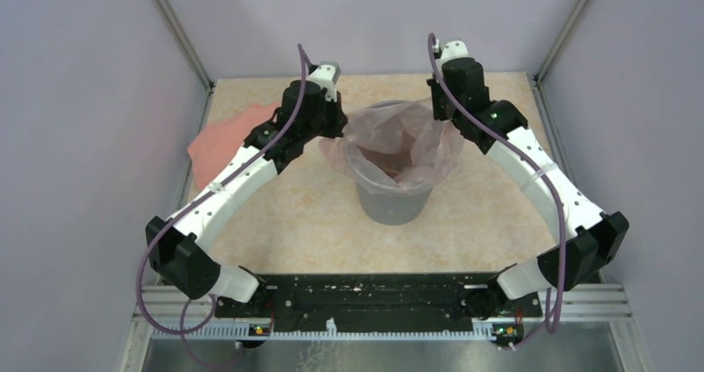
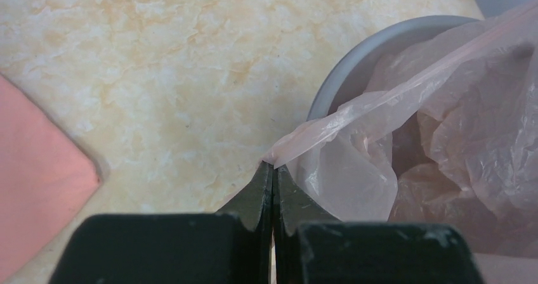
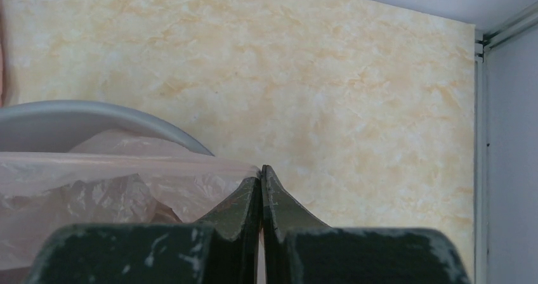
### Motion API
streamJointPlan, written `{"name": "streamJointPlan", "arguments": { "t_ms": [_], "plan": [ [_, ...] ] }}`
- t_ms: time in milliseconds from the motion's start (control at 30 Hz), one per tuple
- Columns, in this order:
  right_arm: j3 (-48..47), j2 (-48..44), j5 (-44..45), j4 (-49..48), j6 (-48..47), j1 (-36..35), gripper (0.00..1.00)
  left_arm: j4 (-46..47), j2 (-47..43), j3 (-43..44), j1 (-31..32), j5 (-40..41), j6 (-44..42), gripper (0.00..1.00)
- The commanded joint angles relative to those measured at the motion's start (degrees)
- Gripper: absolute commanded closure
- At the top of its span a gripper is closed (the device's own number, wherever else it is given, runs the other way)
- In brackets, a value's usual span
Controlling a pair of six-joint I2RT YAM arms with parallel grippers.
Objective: Put the trash bags into the trash bin
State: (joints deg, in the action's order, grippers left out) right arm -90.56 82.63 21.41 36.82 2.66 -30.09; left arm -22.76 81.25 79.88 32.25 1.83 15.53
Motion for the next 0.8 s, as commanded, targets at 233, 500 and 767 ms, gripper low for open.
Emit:
{"name": "streamJointPlan", "arguments": {
  "t_ms": [233, 500, 767],
  "plan": [
    [-5.7, 5.6, -0.7, -4.0, 2.7, 2.6, 1.00, 5.5, 3.4, 0.9, -3.2, 1.9, 1.4, 1.00],
    [-8.6, 8.7, -1.8, 0.1, 5.5, 4.4, 1.00, 4.6, 6.2, -0.2, -4.6, -0.2, 3.2, 1.00],
    [-9.6, 6.1, -3.2, 4.7, 7.5, 4.6, 0.93, 5.5, 4.2, -5.9, -4.6, -3.1, 4.8, 1.00]
  ]
}}
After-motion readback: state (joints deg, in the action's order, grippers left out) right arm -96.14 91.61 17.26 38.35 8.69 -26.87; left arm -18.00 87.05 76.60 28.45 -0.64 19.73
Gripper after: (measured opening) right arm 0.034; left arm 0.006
